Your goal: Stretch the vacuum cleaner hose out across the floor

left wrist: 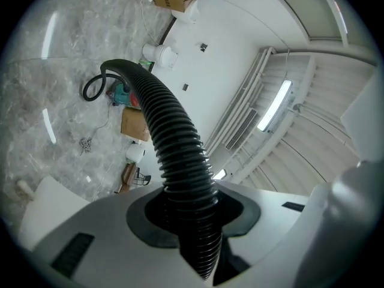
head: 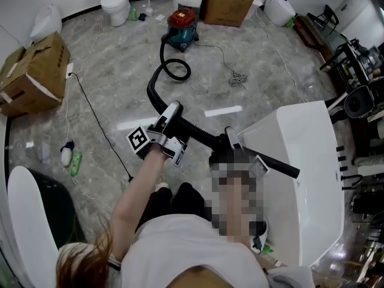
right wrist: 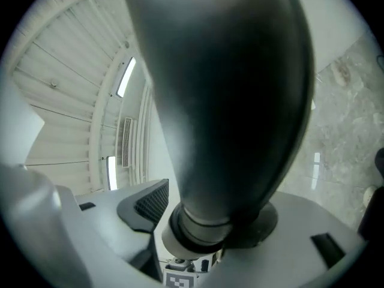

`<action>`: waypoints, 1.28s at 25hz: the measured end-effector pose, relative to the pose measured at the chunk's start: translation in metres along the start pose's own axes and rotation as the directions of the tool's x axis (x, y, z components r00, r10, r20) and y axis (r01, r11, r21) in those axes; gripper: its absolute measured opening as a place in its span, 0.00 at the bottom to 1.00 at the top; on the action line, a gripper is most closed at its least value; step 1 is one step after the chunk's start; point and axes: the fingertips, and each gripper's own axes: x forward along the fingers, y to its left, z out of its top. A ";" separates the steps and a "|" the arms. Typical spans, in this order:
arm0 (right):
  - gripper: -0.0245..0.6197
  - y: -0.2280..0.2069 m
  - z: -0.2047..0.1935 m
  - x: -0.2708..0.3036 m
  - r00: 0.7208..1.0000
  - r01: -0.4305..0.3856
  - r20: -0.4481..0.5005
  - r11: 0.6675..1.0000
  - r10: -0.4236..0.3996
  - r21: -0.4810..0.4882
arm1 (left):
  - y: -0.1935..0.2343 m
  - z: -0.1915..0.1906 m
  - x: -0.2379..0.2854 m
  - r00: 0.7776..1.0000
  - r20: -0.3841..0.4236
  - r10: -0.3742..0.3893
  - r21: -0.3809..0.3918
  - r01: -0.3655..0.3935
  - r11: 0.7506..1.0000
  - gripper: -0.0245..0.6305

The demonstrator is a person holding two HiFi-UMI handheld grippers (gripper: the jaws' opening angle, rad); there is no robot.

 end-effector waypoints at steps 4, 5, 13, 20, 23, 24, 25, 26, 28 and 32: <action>0.45 -0.008 -0.014 0.001 1.000 -0.004 -0.018 0.996 0.005 0.093 | -0.007 0.005 0.008 1.000 0.005 -0.004 0.046 0.004 0.999 0.25; 0.45 -0.009 -0.016 0.001 1.000 -0.008 -0.017 0.993 0.010 0.118 | -0.009 0.005 0.010 1.000 0.004 -0.008 0.059 0.008 0.998 0.25; 0.45 -0.008 -0.029 0.009 0.998 -0.028 -0.049 0.991 0.035 0.133 | -0.012 0.022 0.017 1.000 0.009 -0.009 0.088 0.008 0.996 0.25; 0.45 -0.012 -0.032 0.007 0.999 -0.026 -0.039 0.985 0.033 0.172 | -0.017 0.024 0.023 1.000 0.011 -0.013 0.114 0.011 0.993 0.26; 0.45 -0.016 -0.034 -0.003 0.999 -0.022 -0.034 0.984 0.028 0.179 | -0.023 0.024 0.023 0.999 0.020 -0.029 0.128 0.026 0.991 0.26; 0.45 -0.017 -0.035 -0.005 0.999 -0.019 -0.032 0.984 0.026 0.179 | -0.024 0.027 0.023 0.999 0.024 -0.030 0.131 0.027 0.991 0.26; 0.45 -0.019 -0.036 -0.008 0.999 -0.015 -0.032 0.984 0.021 0.176 | -0.025 0.030 0.023 0.999 0.029 -0.031 0.132 0.027 0.991 0.26; 0.45 -0.021 -0.038 -0.009 0.999 -0.010 -0.035 0.986 0.016 0.169 | -0.027 0.034 0.023 0.999 0.032 -0.033 0.131 0.028 0.991 0.26; 0.45 -0.023 -0.041 -0.010 0.999 -0.004 -0.048 0.988 0.011 0.155 | -0.029 0.043 0.027 0.999 0.034 -0.034 0.136 0.029 0.990 0.26; 0.45 -0.018 -0.048 -0.009 0.996 -0.025 -0.086 0.988 0.039 0.155 | -0.029 0.055 0.037 1.000 0.024 -0.010 0.196 0.005 0.981 0.26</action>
